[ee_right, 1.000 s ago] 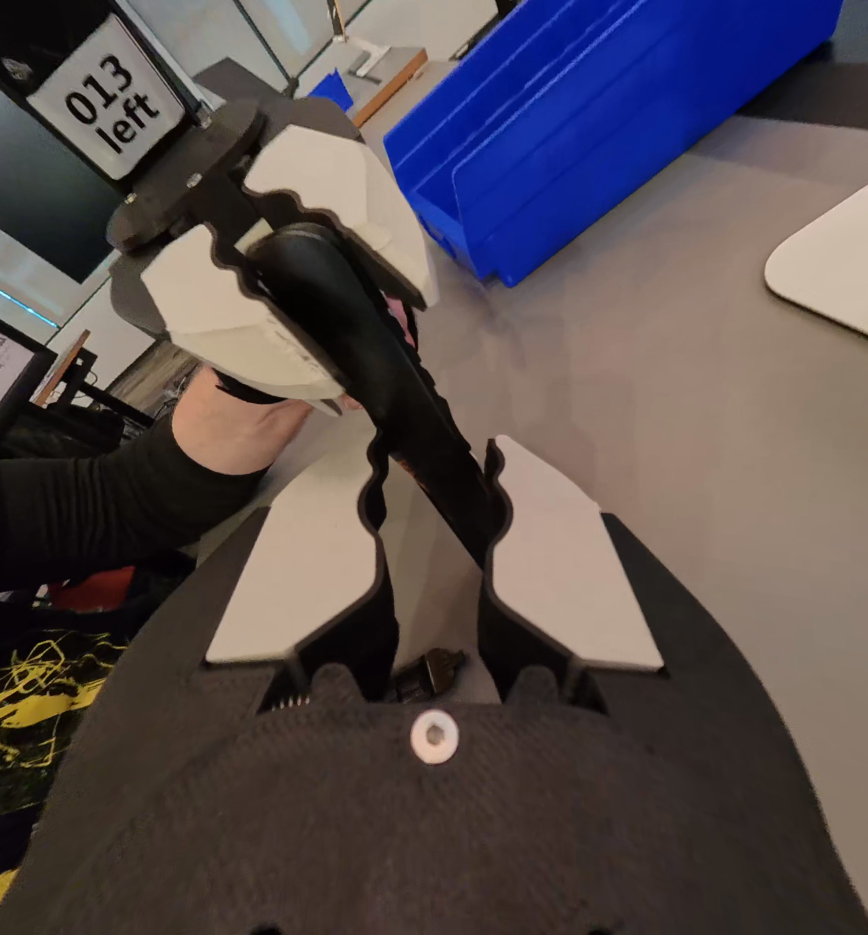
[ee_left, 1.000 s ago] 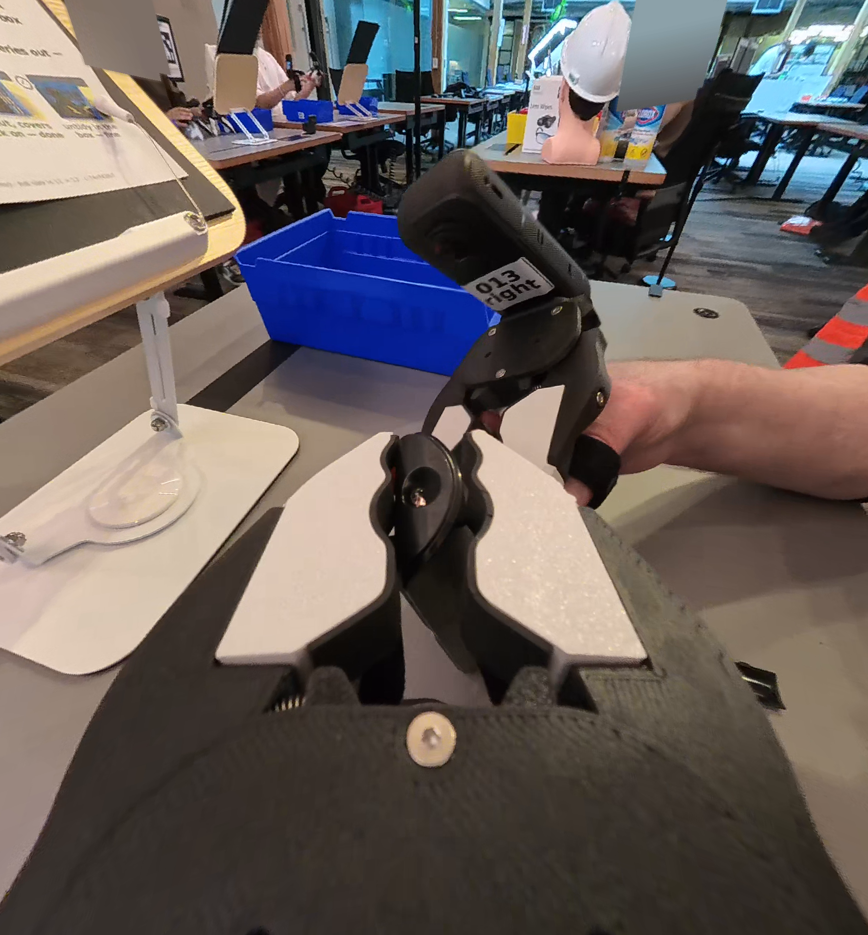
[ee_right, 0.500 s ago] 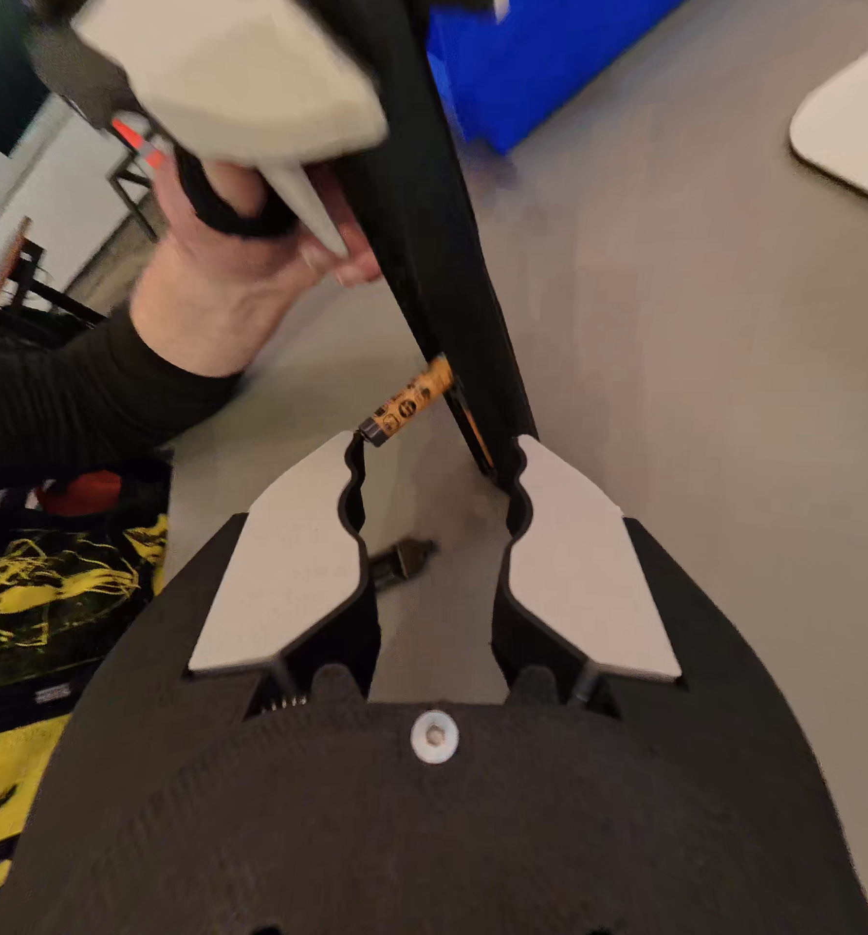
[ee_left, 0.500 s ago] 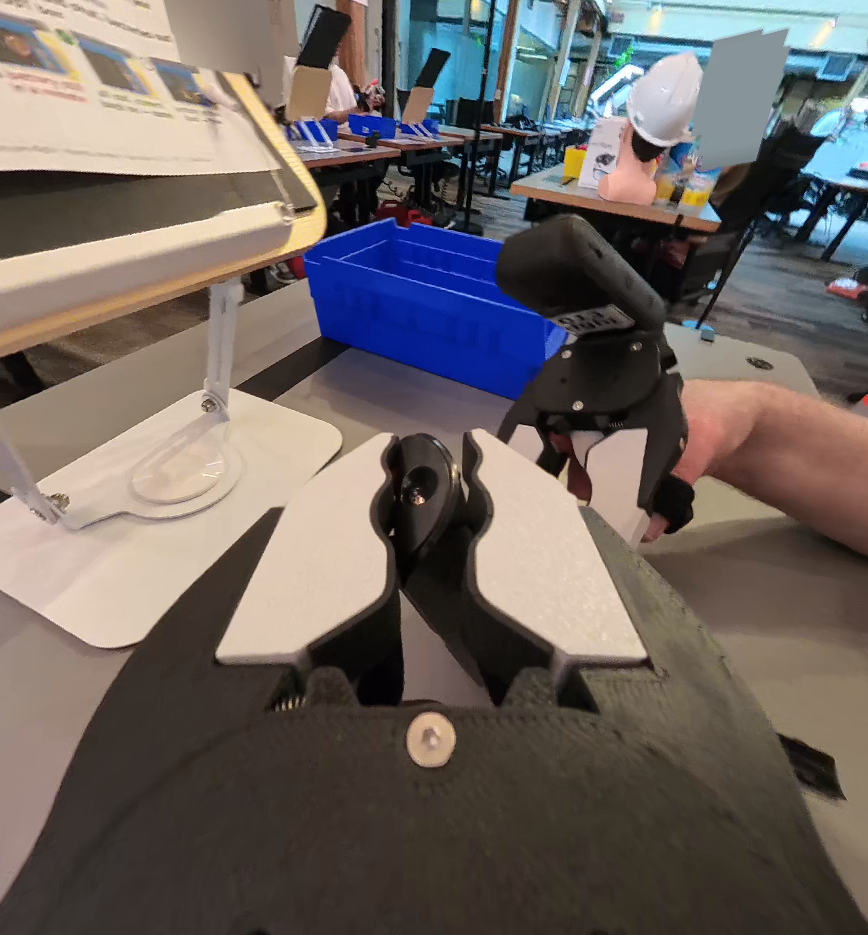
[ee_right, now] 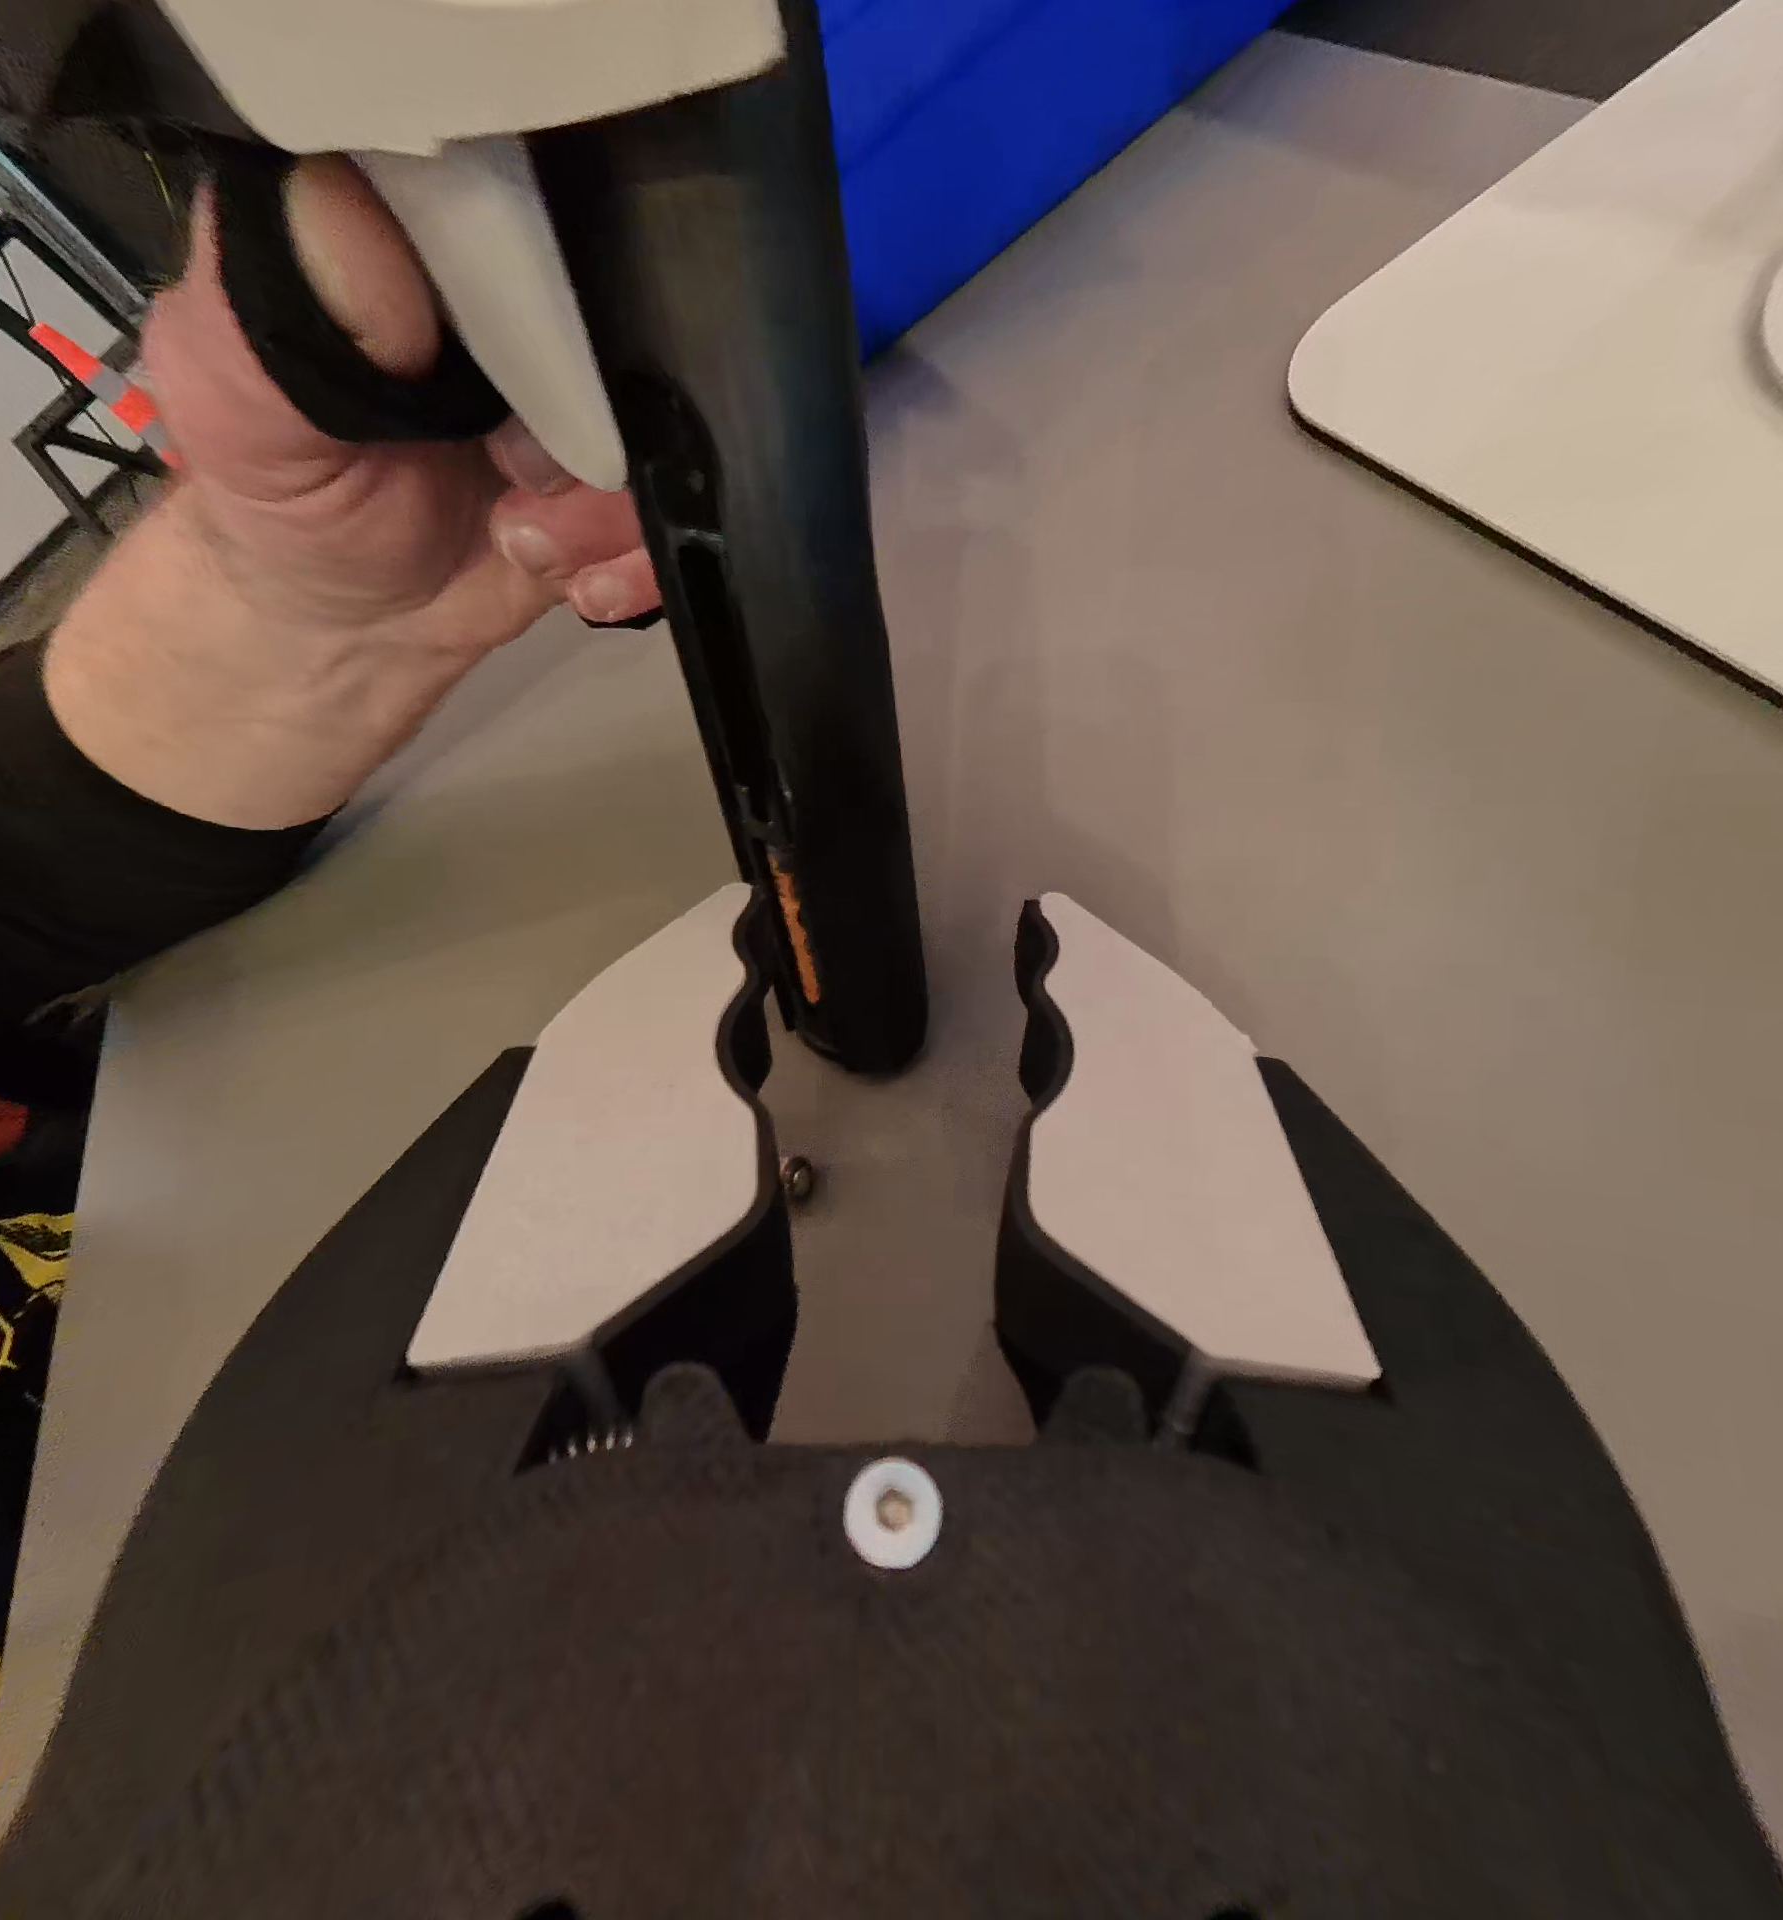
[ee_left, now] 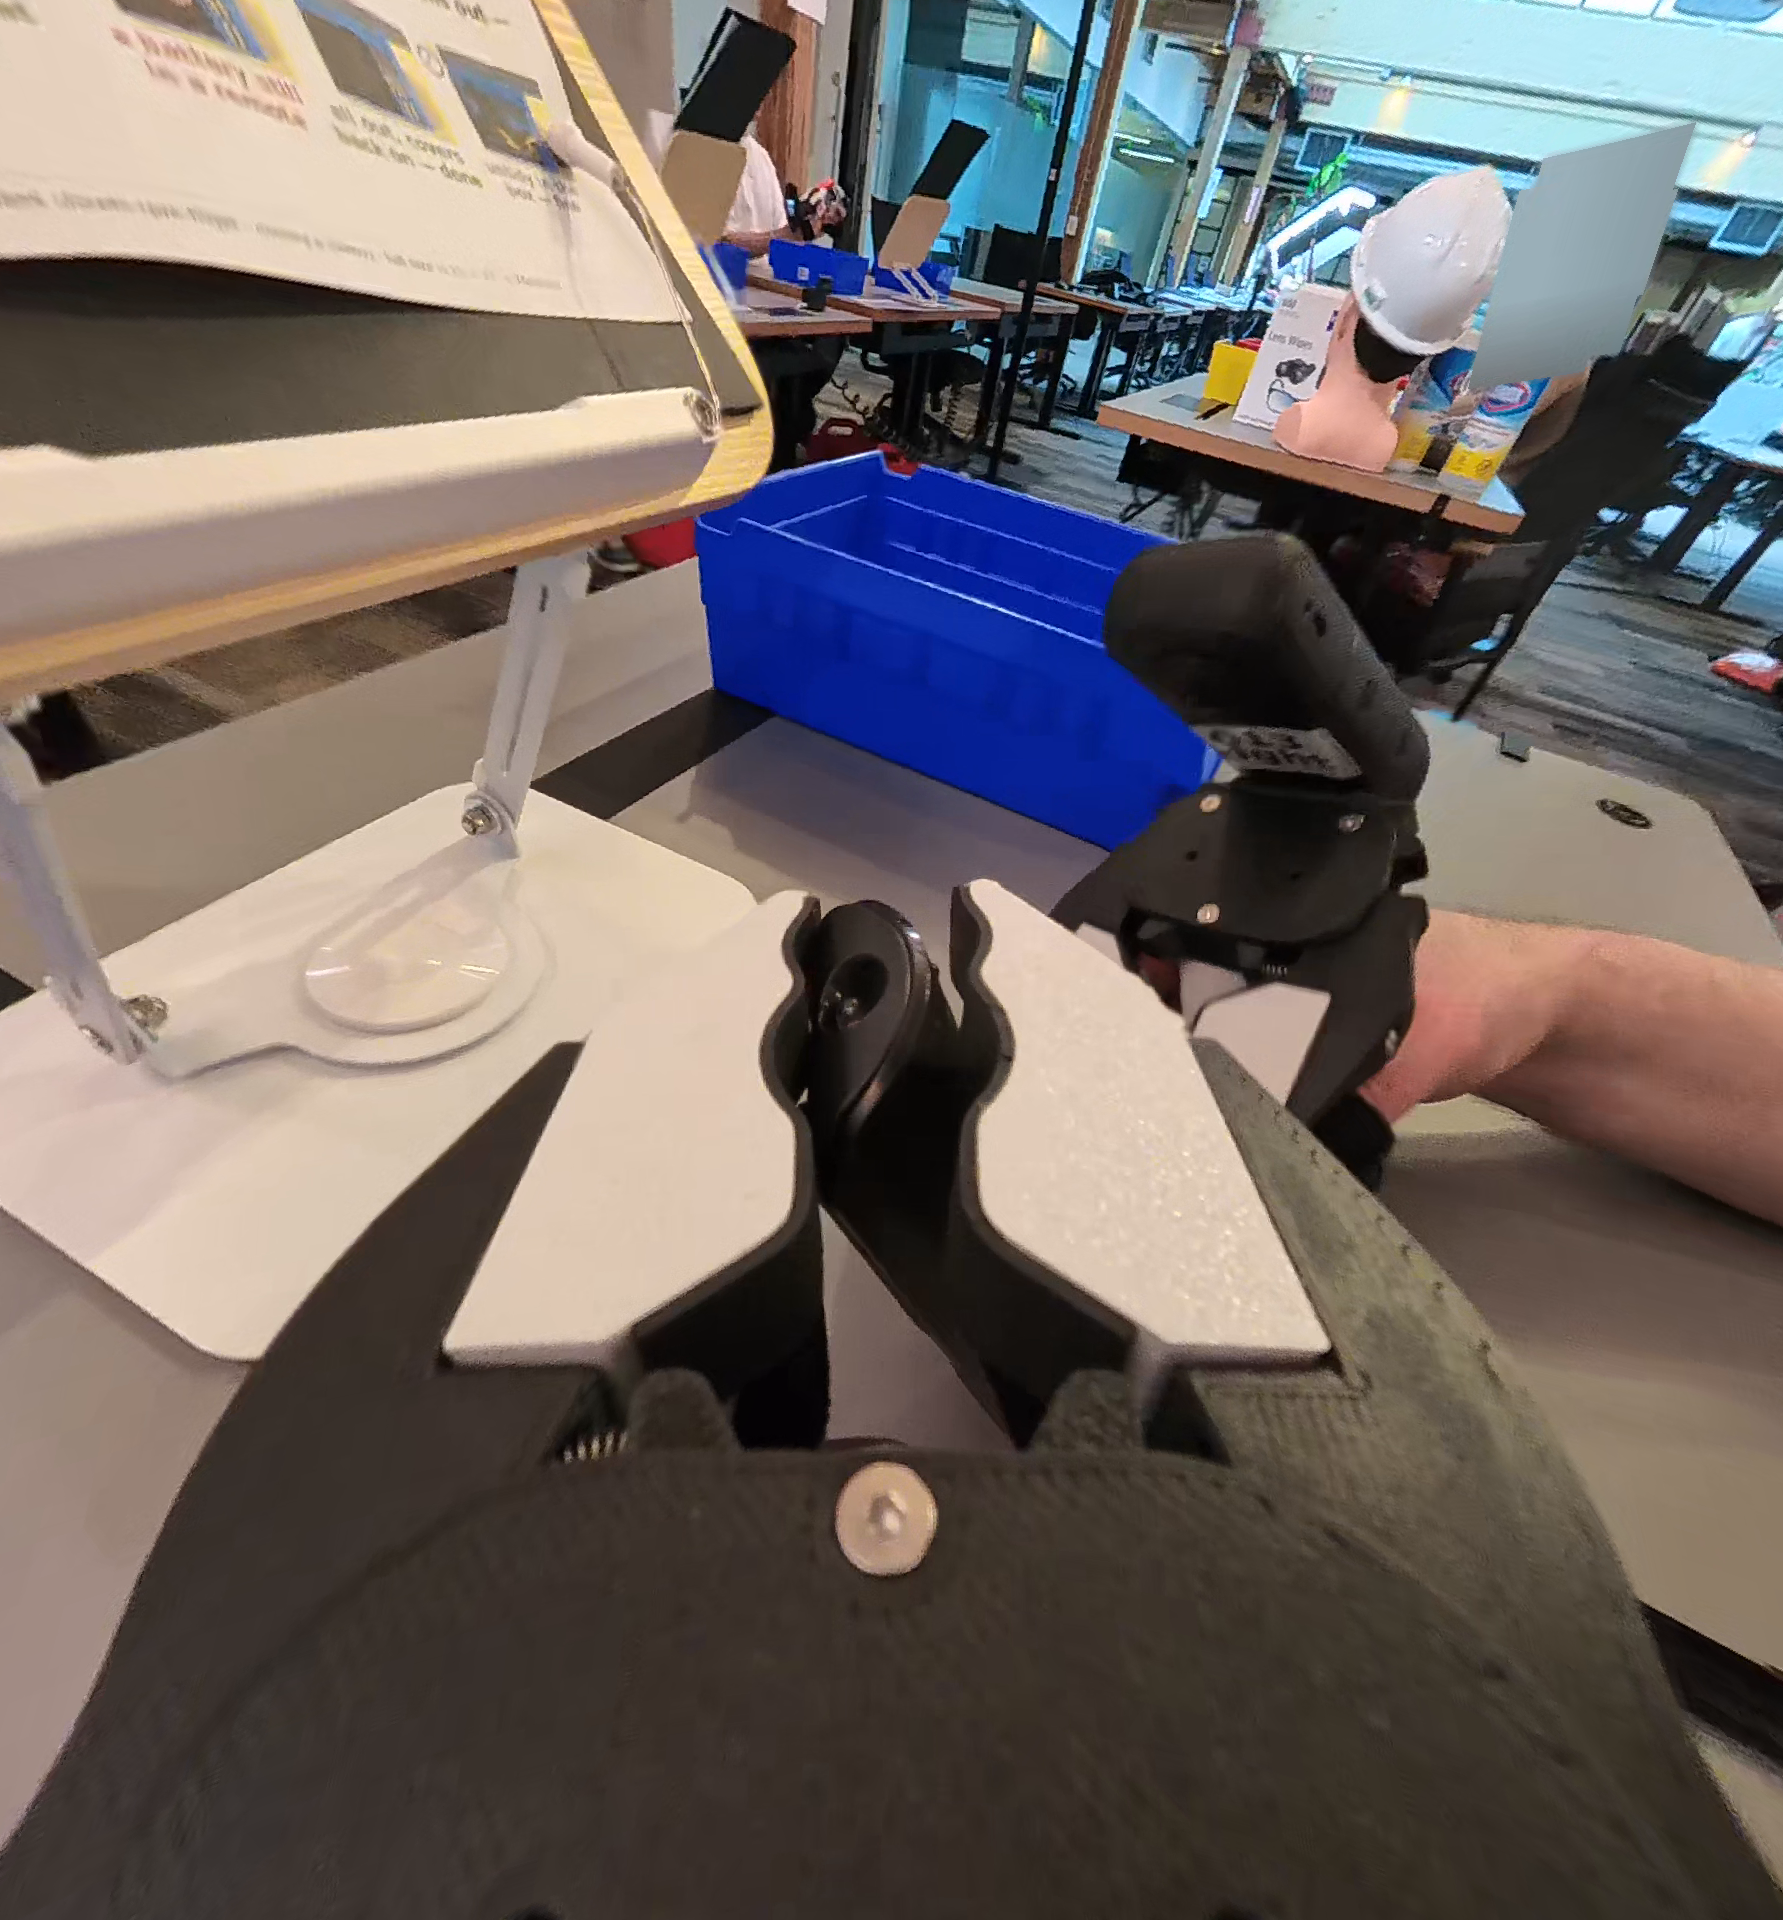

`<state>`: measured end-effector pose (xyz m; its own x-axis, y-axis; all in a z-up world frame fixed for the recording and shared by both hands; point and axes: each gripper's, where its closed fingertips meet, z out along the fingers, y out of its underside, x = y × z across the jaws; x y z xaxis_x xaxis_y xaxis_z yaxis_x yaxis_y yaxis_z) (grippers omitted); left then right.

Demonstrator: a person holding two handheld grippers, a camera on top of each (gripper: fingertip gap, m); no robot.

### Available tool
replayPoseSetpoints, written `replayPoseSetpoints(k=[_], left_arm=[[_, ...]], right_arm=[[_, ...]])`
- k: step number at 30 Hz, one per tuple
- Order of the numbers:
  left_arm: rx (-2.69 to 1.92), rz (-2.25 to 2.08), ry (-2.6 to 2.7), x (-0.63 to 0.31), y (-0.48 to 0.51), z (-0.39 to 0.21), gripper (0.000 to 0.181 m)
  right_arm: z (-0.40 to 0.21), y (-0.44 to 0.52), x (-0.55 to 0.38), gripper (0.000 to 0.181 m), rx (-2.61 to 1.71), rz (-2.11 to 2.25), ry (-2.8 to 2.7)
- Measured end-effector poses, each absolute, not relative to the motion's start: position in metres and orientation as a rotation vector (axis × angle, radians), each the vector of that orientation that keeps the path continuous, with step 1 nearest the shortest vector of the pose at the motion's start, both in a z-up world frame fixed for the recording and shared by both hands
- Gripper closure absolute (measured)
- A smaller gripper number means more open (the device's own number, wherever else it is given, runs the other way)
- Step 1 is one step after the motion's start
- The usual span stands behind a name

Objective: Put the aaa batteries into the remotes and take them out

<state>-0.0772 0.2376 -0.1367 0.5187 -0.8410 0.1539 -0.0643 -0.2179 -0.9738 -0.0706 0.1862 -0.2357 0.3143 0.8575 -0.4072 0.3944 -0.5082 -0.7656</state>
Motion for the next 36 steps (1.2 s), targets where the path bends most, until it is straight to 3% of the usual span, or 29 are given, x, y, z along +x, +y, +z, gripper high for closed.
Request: replayPoseSetpoints(k=[5,7,36], left_arm=[[-1.611,-0.843,0.81,-0.075,0.235,-0.133,0.157],[-1.621,-0.851,0.798,-0.076,0.237,-0.134,0.157],[-1.579,-0.864,0.661,-0.091,0.245,-0.132,0.157]], right_arm=[[-0.249,0.181,-0.076,0.143,-2.048,0.955,-1.296],[-0.25,0.177,-0.079,0.154,-2.037,0.936,-1.338],[-0.27,0.176,-0.082,0.157,-2.183,0.557,-1.562]])
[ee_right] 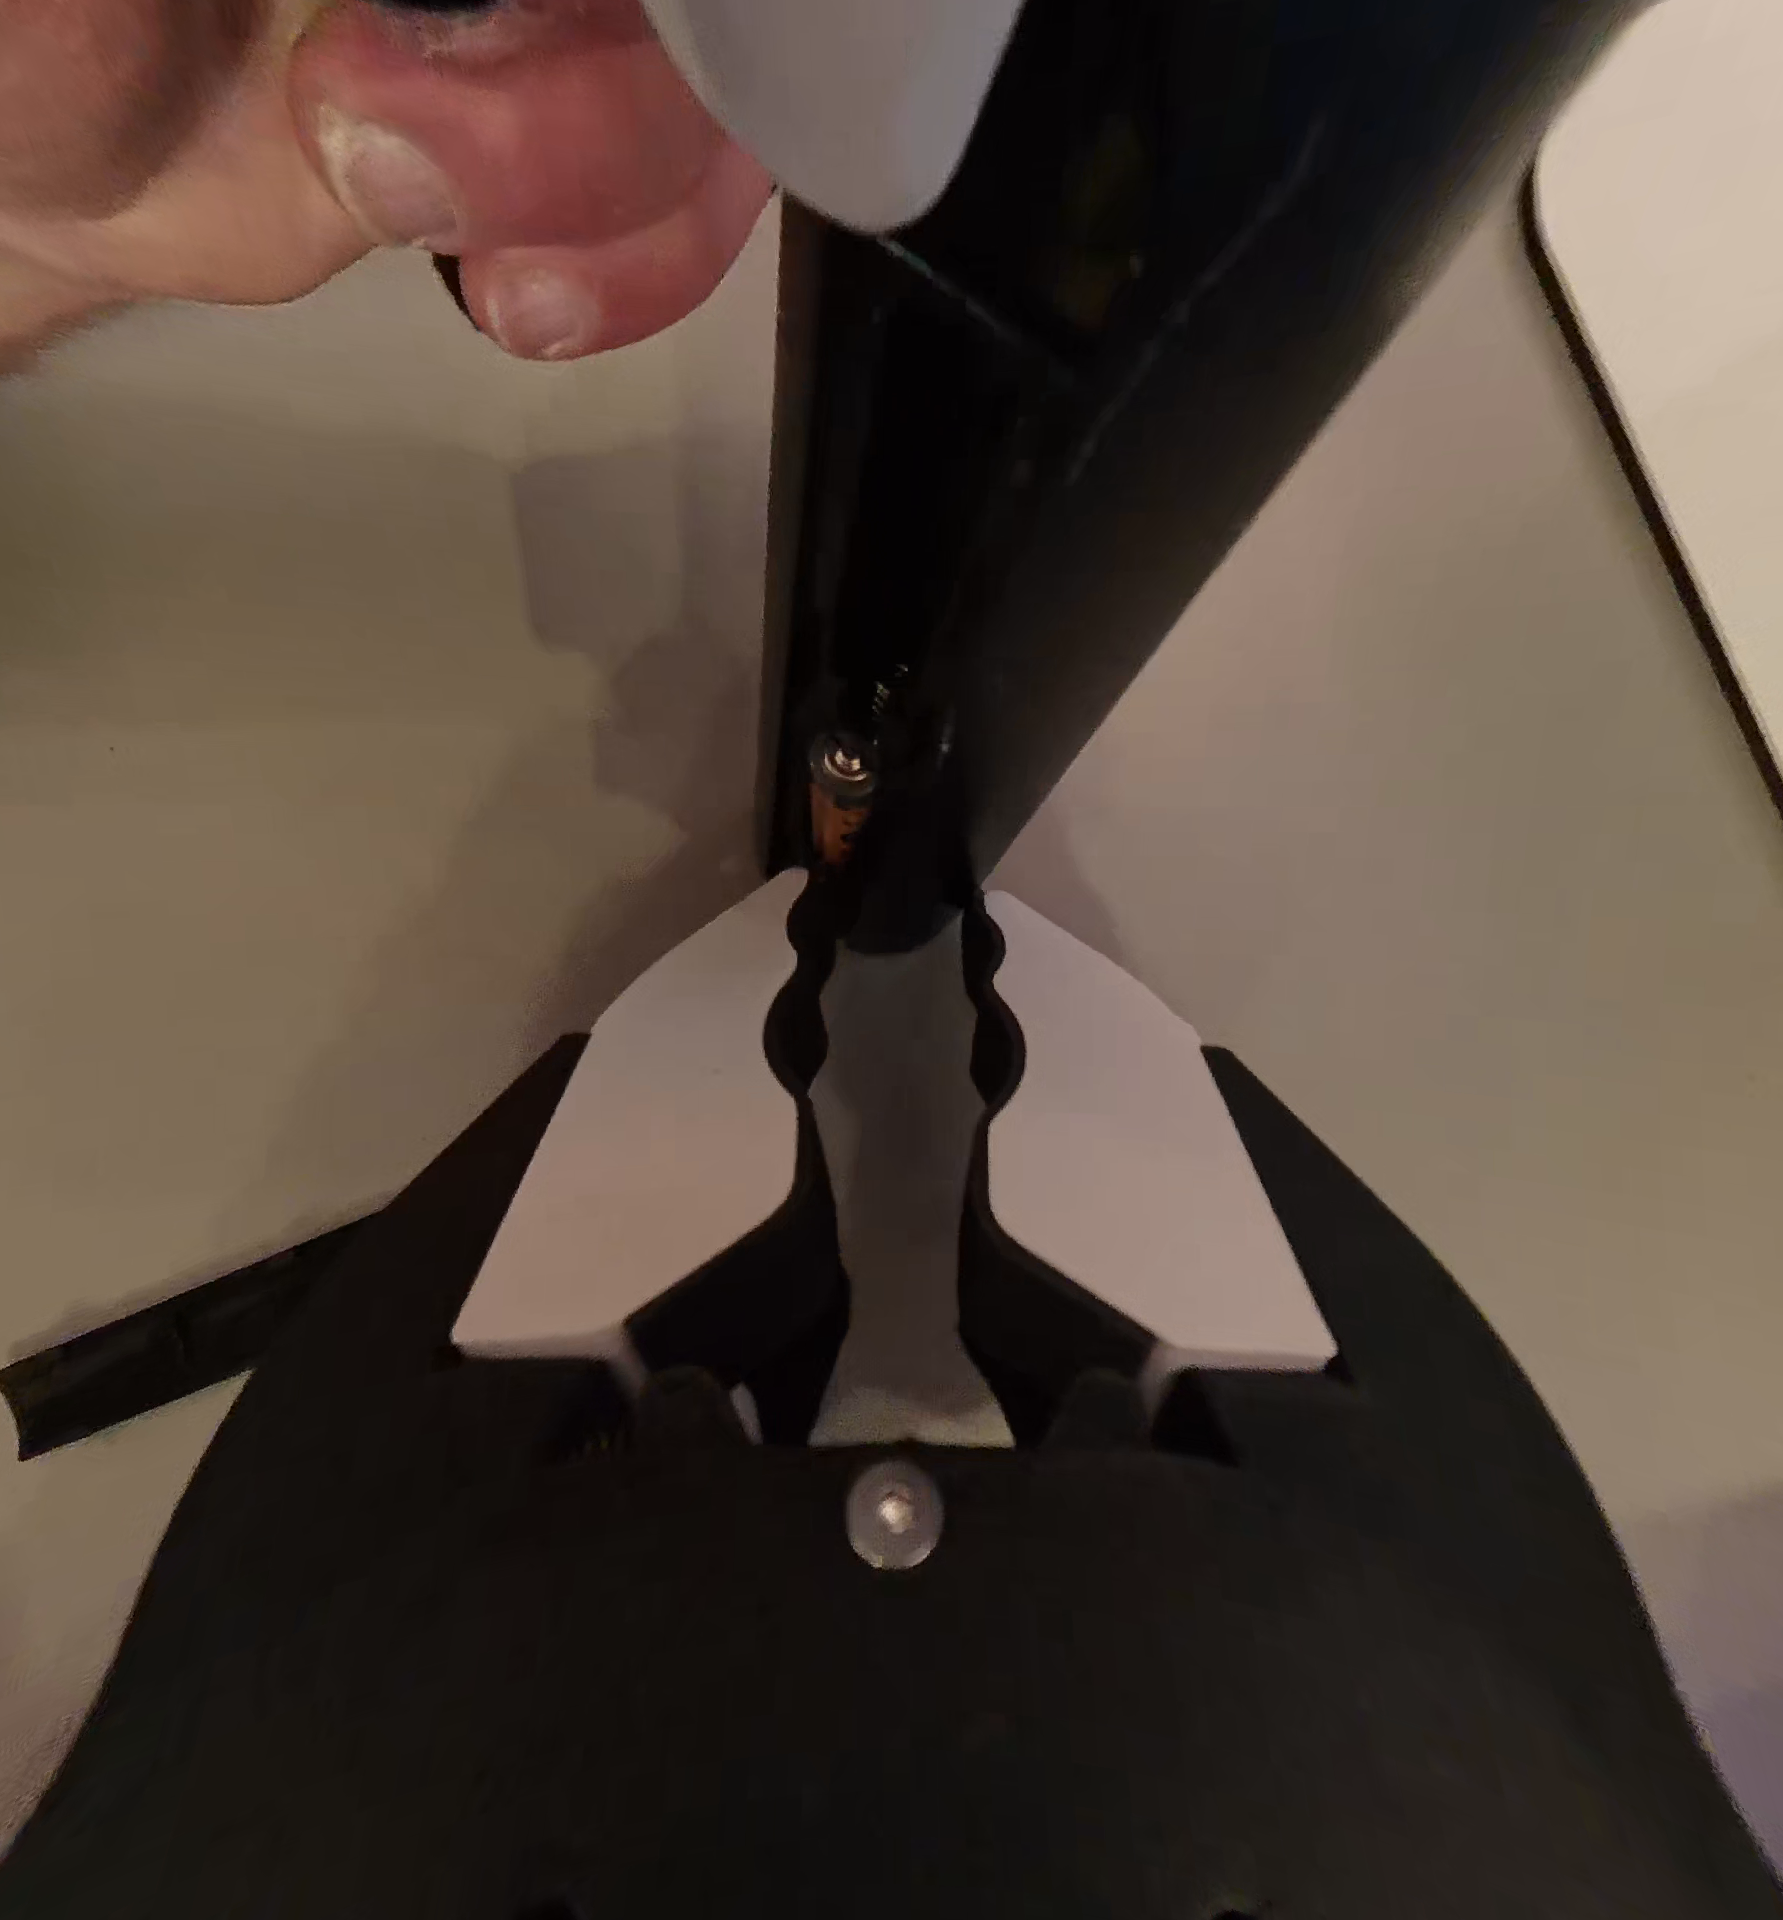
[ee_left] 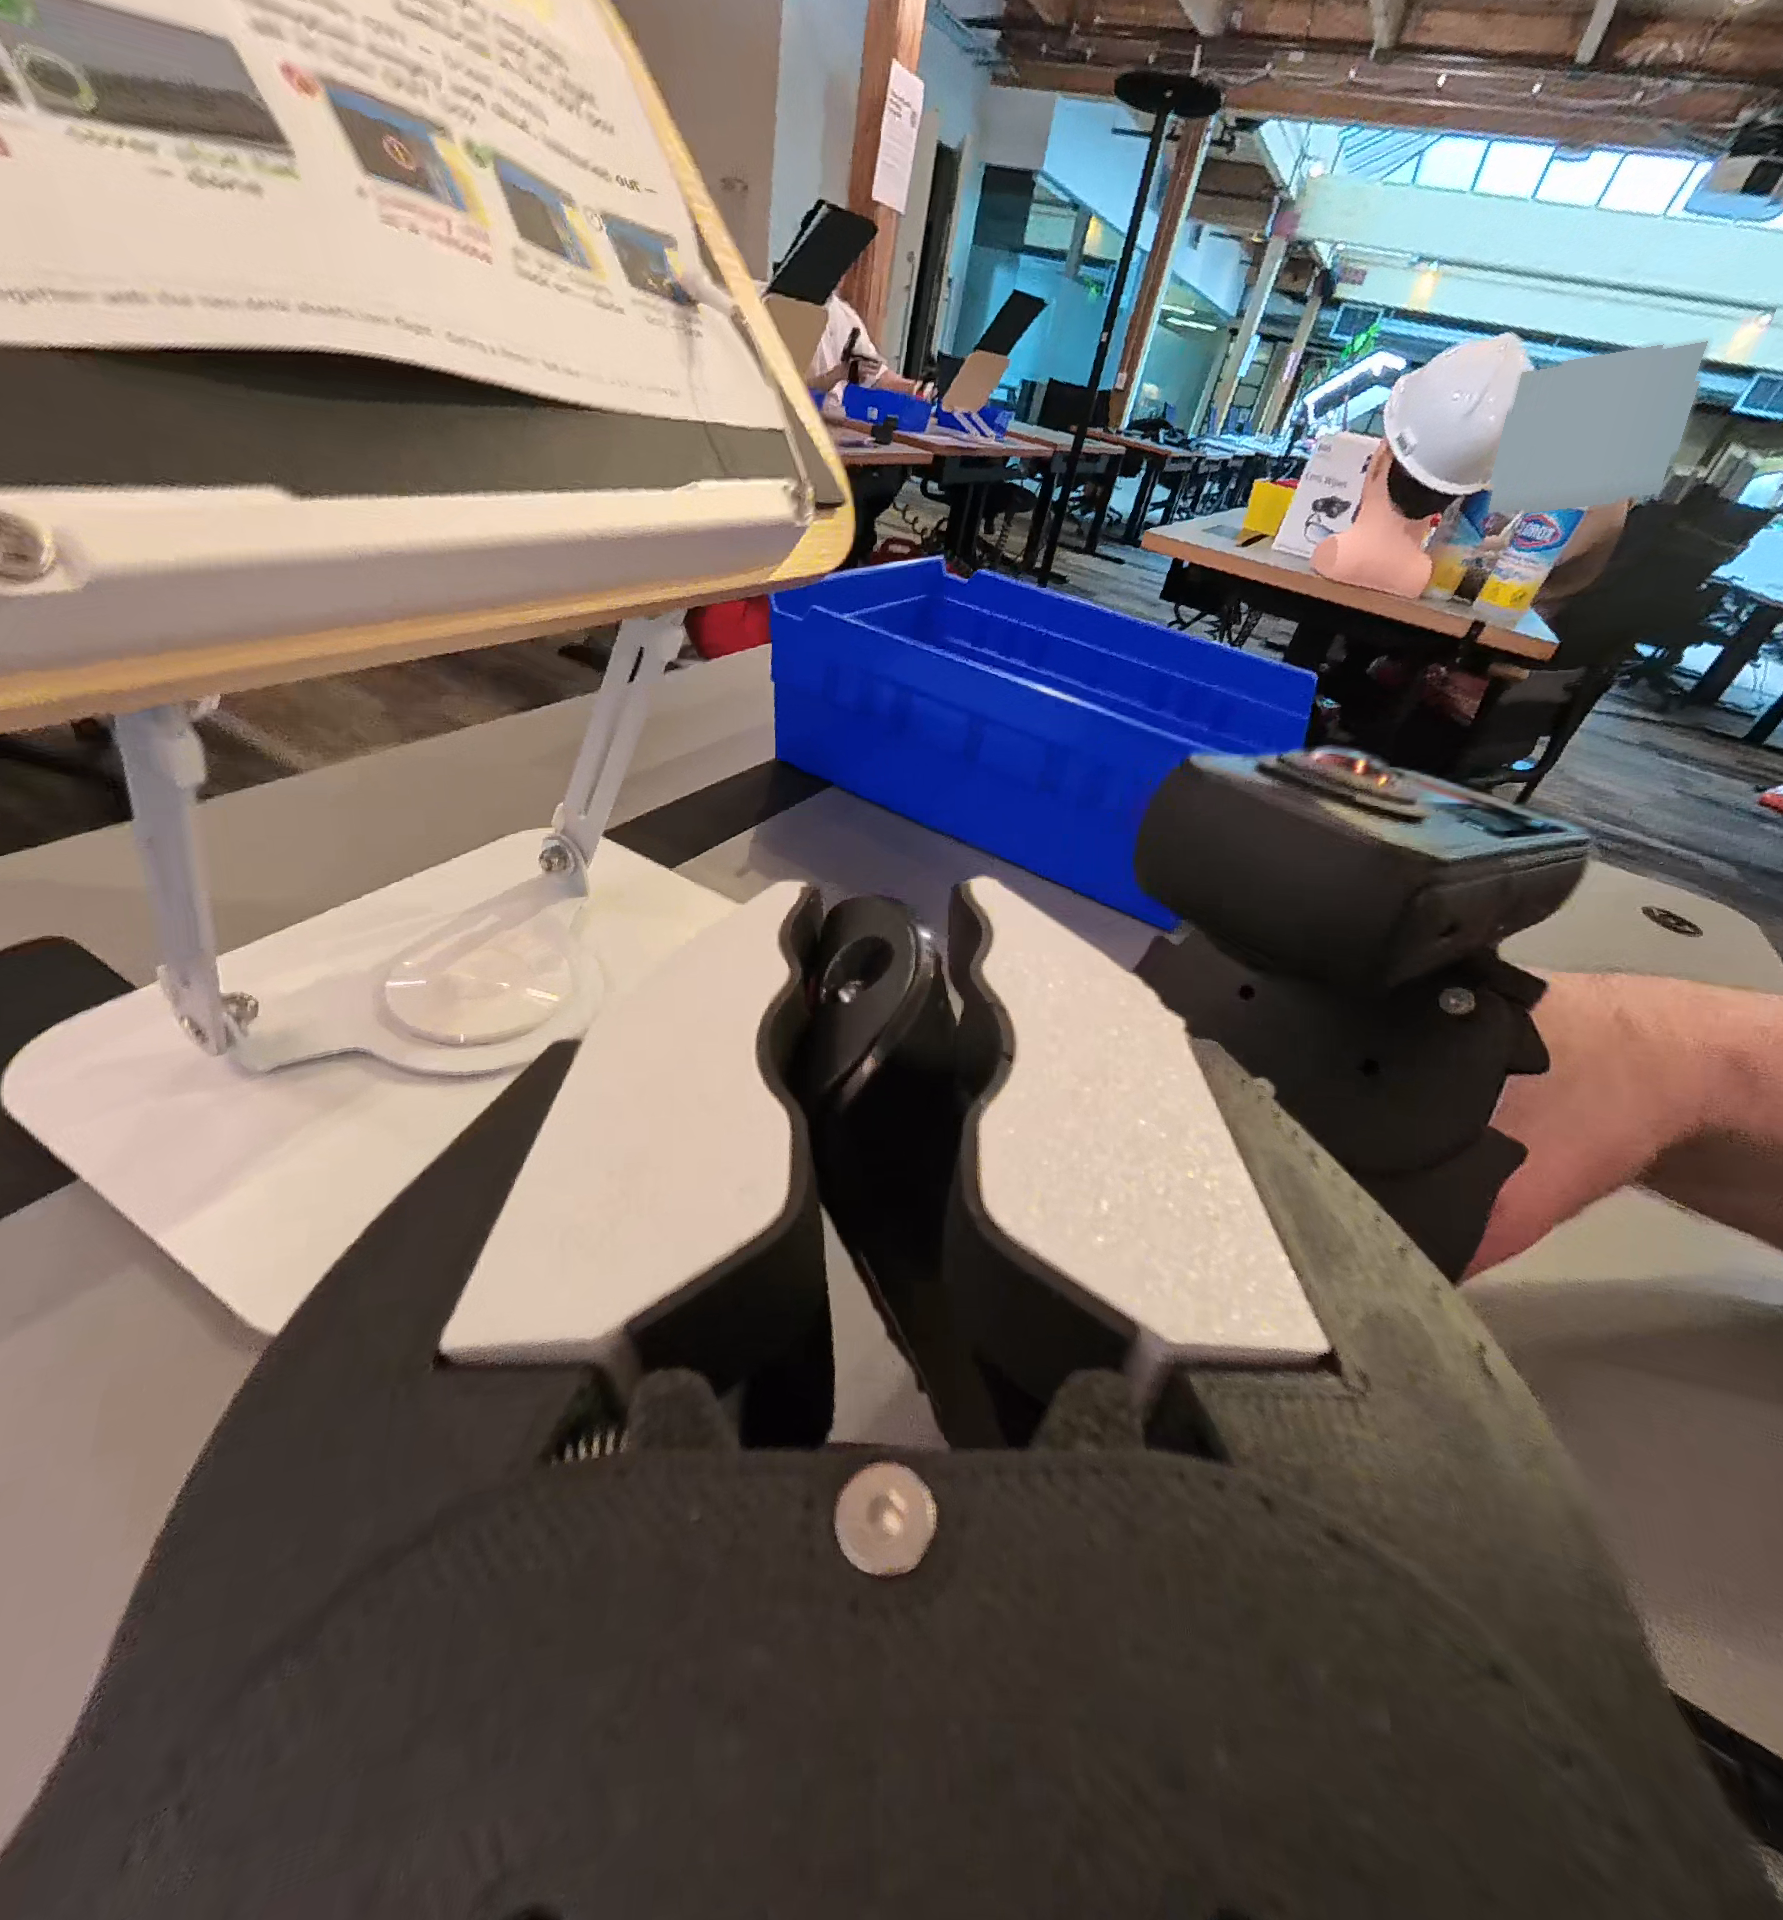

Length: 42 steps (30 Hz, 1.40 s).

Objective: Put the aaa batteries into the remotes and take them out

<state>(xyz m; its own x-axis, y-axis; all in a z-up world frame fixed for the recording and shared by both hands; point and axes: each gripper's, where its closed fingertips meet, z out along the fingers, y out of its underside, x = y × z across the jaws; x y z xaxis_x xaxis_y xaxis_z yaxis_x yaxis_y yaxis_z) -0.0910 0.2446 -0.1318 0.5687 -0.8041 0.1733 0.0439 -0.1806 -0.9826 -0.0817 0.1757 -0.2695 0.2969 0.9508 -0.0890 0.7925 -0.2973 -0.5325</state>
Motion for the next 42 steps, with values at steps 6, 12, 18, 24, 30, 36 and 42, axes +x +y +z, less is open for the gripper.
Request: replayPoseSetpoints(k=[6,12,18,24,30,36,42], left_arm=[[-1.551,-0.85,0.691,-0.087,0.241,-0.129,0.157],[-1.522,-0.789,0.757,-0.079,0.233,-0.125,0.157],[-1.516,-0.778,0.77,-0.079,0.233,-0.125,0.157],[-1.532,-0.789,0.734,-0.083,0.237,-0.126,0.157],[-1.555,-0.839,0.651,-0.095,0.246,-0.129,0.157],[-1.55,-0.814,0.63,-0.099,0.247,-0.126,0.158],[-1.553,-0.807,0.524,-0.123,0.245,-0.123,0.158]], right_arm=[[-0.234,0.178,-0.087,0.137,-2.112,1.112,-1.152],[-0.233,0.188,-0.09,0.139,-2.149,1.244,-1.002],[-0.234,0.176,-0.086,0.143,-2.198,1.238,-1.103],[-0.239,0.17,-0.07,0.133,-2.215,1.068,-1.201],[-0.242,0.165,-0.052,0.129,-2.219,0.971,-1.212],[-0.237,0.161,-0.047,0.13,-2.186,0.946,-1.222],[-0.241,0.11,-0.041,0.134,-2.002,0.76,-1.632]])
